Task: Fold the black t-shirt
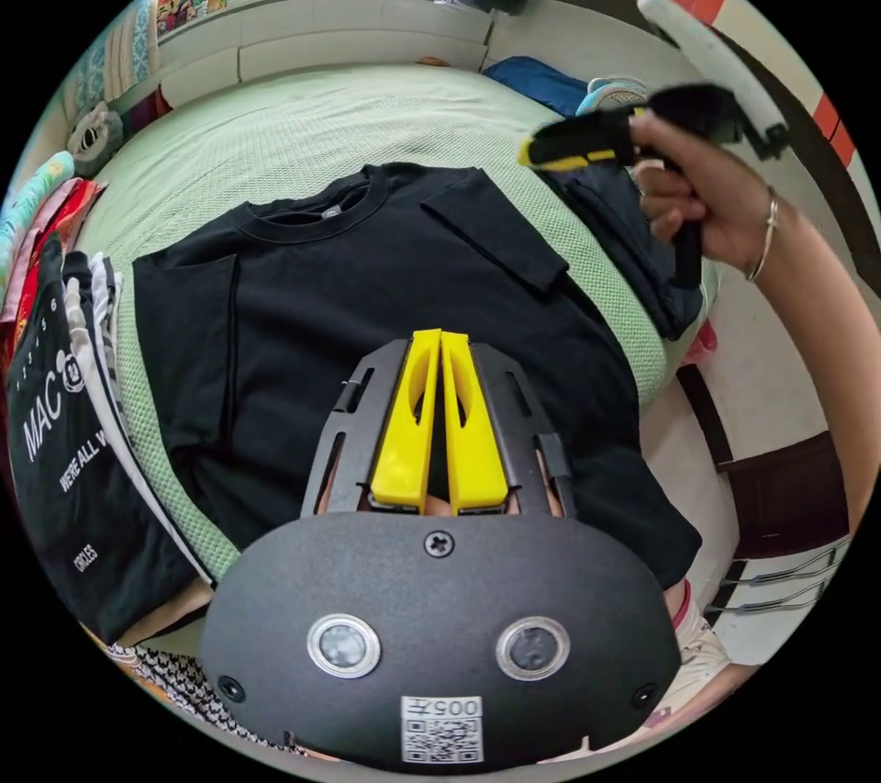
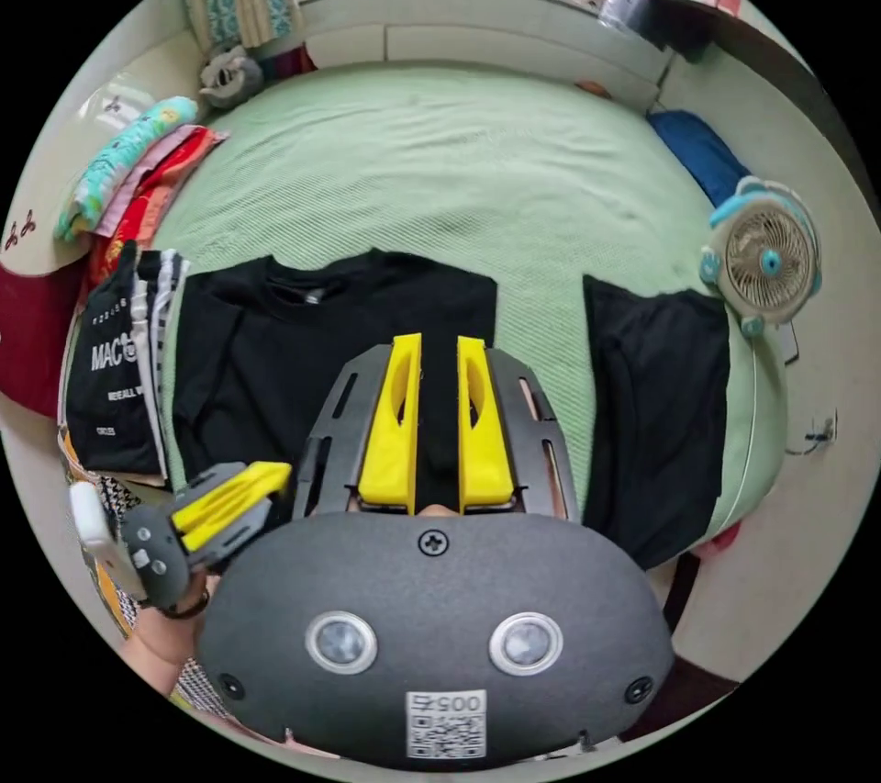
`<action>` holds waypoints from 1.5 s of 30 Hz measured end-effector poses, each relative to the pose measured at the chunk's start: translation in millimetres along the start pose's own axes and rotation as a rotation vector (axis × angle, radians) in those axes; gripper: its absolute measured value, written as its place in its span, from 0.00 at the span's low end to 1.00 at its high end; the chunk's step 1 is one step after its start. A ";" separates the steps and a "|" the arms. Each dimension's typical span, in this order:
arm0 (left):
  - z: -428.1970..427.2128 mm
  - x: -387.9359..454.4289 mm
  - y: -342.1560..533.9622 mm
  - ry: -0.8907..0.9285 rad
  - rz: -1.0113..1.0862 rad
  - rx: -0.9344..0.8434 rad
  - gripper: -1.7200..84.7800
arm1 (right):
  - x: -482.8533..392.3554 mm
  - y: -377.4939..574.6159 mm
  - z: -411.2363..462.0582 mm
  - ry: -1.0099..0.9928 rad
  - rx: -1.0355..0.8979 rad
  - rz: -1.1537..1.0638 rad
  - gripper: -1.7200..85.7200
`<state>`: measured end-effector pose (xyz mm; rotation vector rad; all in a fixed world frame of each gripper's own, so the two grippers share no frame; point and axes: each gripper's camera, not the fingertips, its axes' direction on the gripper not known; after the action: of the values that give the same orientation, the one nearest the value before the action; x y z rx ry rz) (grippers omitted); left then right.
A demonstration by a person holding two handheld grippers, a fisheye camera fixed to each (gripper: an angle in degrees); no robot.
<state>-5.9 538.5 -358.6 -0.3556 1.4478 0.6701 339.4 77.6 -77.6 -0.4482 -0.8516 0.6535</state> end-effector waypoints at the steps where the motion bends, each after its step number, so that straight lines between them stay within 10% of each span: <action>1: -1.8 -2.9 1.0 -0.007 -0.004 0.001 0.02 | 13.1 7.6 12.2 0.011 -0.031 0.033 0.08; 33: -26.2 -80.8 37.6 -0.048 -0.169 -0.044 0.04 | 74.1 -36.1 63.5 0.018 0.086 0.234 0.02; 45: -33.5 -80.4 74.4 -0.060 -0.210 -0.064 0.15 | 72.1 136.5 42.2 -0.104 -0.021 0.005 0.13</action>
<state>-77.0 559.2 -271.2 -0.5257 1.3128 0.5531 293.4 229.8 -96.0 -0.4379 -0.9567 0.6778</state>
